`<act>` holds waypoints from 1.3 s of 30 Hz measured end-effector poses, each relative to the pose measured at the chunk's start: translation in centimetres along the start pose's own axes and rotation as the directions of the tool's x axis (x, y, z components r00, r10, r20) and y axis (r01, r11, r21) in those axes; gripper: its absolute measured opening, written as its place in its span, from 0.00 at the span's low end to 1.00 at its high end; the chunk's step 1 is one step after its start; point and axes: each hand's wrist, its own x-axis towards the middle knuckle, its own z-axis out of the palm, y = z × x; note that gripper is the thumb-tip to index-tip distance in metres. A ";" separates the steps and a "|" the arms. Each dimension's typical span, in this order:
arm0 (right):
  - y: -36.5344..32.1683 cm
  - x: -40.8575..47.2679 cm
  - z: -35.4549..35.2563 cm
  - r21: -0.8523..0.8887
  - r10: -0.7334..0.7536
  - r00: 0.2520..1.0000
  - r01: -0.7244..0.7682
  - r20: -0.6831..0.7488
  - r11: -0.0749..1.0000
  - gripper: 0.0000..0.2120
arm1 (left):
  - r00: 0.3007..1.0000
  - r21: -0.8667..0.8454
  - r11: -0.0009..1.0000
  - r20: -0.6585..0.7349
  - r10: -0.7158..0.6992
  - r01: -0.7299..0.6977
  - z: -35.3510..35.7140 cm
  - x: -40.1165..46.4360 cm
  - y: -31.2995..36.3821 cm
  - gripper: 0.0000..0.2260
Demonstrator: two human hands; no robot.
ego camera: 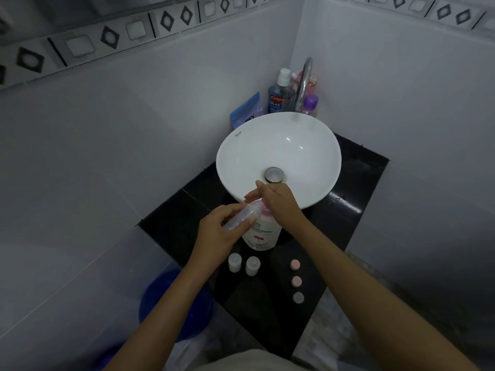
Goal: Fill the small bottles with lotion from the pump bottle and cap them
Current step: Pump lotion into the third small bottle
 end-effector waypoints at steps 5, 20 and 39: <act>-1.7 0.1 -1.1 -0.018 -0.075 0.995 0.076 0.064 0.997 0.19 | 0.999 -0.017 0.999 -0.014 0.050 -0.050 -0.2 -0.1 0.7 0.11; -1.2 -0.1 -0.7 0.006 -0.060 0.998 0.059 0.028 0.998 0.18 | 1.000 -0.097 0.995 0.019 -0.013 0.015 -0.1 0.3 0.3 0.13; -2.0 0.1 -0.7 -0.012 -0.115 0.993 0.115 0.026 0.993 0.18 | 0.999 -0.145 0.989 0.010 -0.039 0.040 -0.3 0.4 0.5 0.12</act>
